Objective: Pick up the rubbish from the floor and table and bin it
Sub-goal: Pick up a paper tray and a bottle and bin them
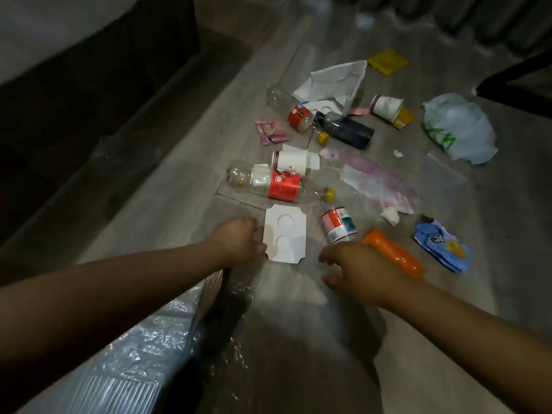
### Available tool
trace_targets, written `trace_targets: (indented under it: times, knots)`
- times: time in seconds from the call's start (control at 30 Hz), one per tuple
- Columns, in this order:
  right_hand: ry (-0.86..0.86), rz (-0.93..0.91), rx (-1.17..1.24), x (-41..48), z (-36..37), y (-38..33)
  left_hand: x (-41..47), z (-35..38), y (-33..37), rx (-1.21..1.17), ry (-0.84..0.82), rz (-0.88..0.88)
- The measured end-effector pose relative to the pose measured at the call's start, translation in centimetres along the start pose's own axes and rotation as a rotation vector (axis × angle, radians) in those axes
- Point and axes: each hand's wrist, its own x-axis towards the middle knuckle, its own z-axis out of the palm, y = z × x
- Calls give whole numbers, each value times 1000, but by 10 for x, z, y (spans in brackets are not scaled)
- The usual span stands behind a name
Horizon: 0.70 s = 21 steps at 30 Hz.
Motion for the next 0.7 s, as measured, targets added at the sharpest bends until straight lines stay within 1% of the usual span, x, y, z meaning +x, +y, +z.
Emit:
trace_targets:
  times: [0.13, 0.23, 0.33, 0.4, 0.57, 0.7]
  knots:
    - [-25, 4, 10, -8, 11, 15, 16, 12, 10, -41, 0, -54]
    - [-3, 12, -9, -5, 17, 24, 31, 16, 17, -14, 11, -48]
    - [19, 34, 12, -6, 22, 25, 34, 20, 26, -4, 48, -77]
    - [22, 36, 21, -7, 25, 26, 37, 26, 32, -3, 37, -95]
    - [33, 46, 28, -8, 31, 37, 52, 36, 43, 216, -18, -99]
    - [19, 48, 29, -9, 32, 44, 57, 39, 52, 175, -5, -176]
